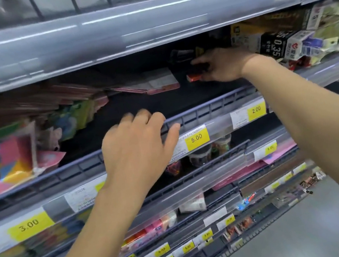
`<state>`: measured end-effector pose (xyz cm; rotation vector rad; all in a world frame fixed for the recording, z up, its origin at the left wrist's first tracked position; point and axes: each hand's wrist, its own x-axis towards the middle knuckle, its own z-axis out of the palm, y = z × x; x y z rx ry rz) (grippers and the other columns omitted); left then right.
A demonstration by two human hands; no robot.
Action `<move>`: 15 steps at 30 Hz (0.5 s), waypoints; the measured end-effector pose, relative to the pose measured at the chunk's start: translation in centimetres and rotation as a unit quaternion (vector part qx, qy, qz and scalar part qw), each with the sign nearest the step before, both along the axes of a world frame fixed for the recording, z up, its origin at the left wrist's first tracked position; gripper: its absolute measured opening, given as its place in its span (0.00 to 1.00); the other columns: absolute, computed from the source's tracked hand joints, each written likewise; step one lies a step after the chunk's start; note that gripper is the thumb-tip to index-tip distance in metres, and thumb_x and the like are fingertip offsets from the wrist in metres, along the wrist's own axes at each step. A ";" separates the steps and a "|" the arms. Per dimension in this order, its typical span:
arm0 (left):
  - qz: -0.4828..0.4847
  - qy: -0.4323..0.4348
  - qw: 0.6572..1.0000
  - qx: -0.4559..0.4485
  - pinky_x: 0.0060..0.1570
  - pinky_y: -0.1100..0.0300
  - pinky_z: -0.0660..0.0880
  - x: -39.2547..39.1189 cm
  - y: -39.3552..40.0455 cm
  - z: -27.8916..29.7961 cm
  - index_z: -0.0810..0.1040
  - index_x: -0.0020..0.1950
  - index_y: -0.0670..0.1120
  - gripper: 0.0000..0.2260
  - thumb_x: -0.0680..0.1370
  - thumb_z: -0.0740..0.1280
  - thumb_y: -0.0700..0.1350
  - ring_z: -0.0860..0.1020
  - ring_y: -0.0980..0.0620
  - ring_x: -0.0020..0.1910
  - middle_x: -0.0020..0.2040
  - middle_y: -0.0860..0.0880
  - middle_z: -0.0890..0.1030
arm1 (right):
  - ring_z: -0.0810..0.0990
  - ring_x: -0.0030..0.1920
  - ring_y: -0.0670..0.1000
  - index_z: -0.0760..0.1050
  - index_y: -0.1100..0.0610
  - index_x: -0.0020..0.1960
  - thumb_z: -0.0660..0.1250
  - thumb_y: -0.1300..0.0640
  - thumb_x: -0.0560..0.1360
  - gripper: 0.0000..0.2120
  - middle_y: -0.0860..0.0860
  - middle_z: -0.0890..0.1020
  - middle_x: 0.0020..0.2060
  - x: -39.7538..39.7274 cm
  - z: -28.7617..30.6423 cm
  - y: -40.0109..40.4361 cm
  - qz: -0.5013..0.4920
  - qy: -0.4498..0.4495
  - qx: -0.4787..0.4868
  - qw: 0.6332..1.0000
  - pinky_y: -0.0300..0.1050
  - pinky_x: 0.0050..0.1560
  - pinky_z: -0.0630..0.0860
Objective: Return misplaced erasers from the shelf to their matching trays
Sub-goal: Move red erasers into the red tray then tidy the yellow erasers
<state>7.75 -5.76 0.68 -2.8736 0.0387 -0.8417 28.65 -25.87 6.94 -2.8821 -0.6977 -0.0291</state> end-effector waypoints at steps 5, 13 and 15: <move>-0.003 -0.010 1.000 -0.007 0.33 0.58 0.57 0.3 -0.1 -0.1 0.84 0.48 0.50 0.21 0.82 0.59 0.63 0.79 0.45 0.39 0.41 0.49 0.82 | 0.70 0.72 0.56 0.68 0.49 0.76 0.66 0.44 0.80 0.26 0.52 0.72 0.74 1.8 -0.2 0.6 0.014 0.024 -0.036 0.999 0.44 0.66 0.65; -0.018 -0.042 0.999 -0.016 0.35 0.58 0.58 0.4 0.0 -0.4 0.85 0.49 0.50 0.21 0.81 0.59 0.63 0.80 0.46 0.40 0.41 0.50 0.82 | 0.80 0.51 0.51 0.80 0.52 0.60 0.76 0.53 0.72 0.17 0.51 0.82 0.55 1.1 -0.6 -0.4 0.003 0.046 0.121 0.992 0.42 0.51 0.74; -0.027 -0.048 0.998 -0.027 0.33 0.58 0.59 0.3 0.1 -0.3 0.85 0.50 0.51 0.20 0.81 0.60 0.63 0.80 0.46 0.40 0.41 0.51 0.83 | 0.80 0.44 0.46 0.81 0.51 0.56 0.78 0.60 0.70 0.16 0.50 0.83 0.52 -0.2 -0.8 -0.9 0.014 0.045 0.249 0.967 0.36 0.45 0.77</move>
